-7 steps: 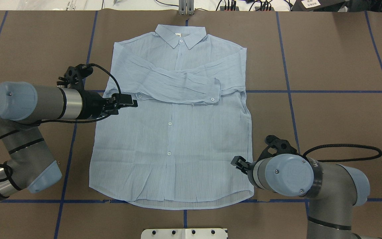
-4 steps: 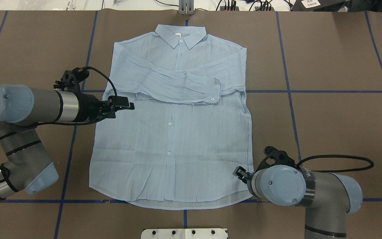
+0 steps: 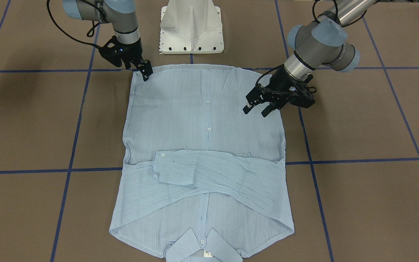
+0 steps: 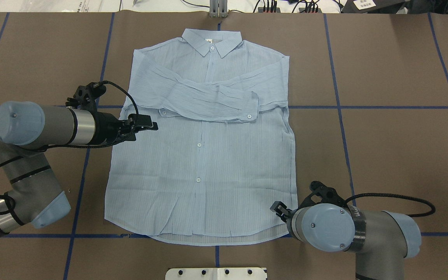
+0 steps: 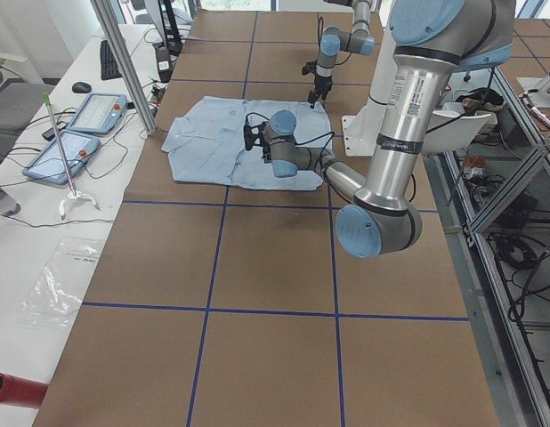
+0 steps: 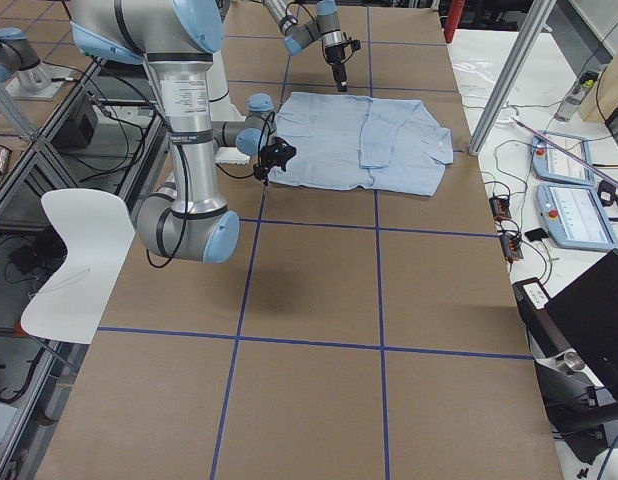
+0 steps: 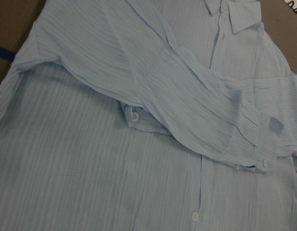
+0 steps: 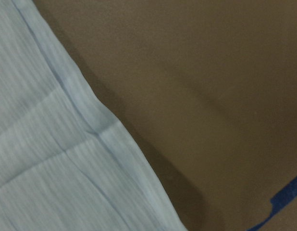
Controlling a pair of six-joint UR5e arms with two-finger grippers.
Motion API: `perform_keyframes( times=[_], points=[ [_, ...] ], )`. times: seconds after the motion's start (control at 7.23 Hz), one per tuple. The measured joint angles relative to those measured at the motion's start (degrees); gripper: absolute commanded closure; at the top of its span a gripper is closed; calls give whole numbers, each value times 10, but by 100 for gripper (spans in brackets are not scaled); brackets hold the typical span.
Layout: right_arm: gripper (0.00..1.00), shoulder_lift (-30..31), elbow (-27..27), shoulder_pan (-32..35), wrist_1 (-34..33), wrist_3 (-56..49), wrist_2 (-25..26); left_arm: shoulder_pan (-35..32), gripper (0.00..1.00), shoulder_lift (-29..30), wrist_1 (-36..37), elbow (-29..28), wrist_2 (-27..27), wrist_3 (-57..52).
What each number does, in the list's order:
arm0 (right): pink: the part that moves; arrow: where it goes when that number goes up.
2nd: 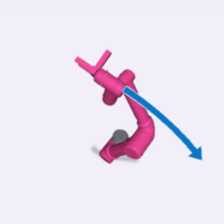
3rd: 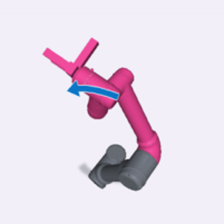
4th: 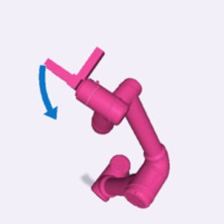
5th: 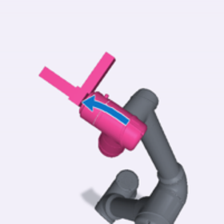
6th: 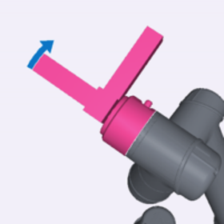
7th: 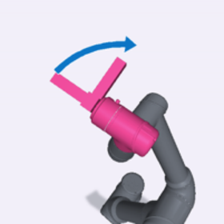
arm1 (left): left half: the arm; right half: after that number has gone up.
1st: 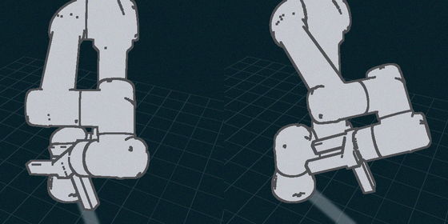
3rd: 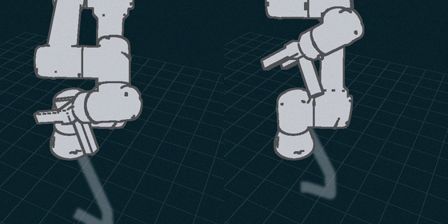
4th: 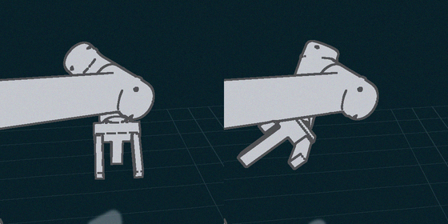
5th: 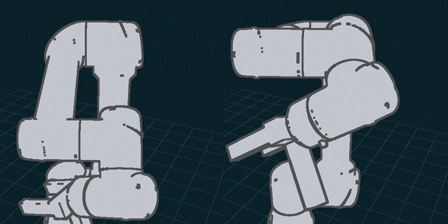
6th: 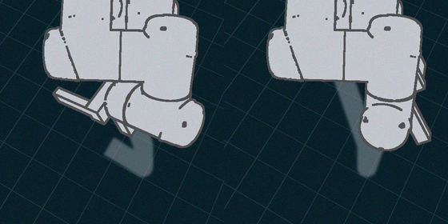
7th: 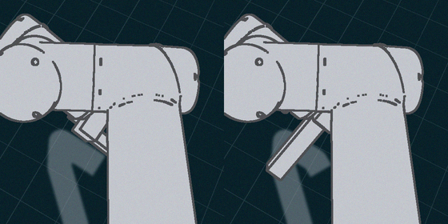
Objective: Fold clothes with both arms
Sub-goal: 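Move both grippers down toward the shirt hem corners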
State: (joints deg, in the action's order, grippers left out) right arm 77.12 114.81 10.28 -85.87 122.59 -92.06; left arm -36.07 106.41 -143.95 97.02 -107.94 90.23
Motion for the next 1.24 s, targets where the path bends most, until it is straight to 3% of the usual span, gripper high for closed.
perform_keyframes(
  times=[0.14, 0.41, 0.55, 0.69, 0.97, 1.24],
  points=[
    [50, 0, -1, -1, 0, 1, 0, 0, 8, 0, 0, 0, 0, 0],
    [68, 1, -2, 0, 0, 1, 1, 1, 8, -1, 0, -1, 0, 1],
    [91, 1, -2, 2, 0, 1, 1, 1, 8, -1, 0, -1, 0, 0],
    [100, 1, -1, 4, 0, 1, 0, 1, 8, -1, 0, -1, 0, 0],
    [100, 2, 5, 10, -1, 0, -3, 1, 8, -1, 0, -1, 0, 0],
    [100, 2, 13, 12, -4, -1, -6, 1, 22, -2, 0, -5, 0, 0]
  ],
)
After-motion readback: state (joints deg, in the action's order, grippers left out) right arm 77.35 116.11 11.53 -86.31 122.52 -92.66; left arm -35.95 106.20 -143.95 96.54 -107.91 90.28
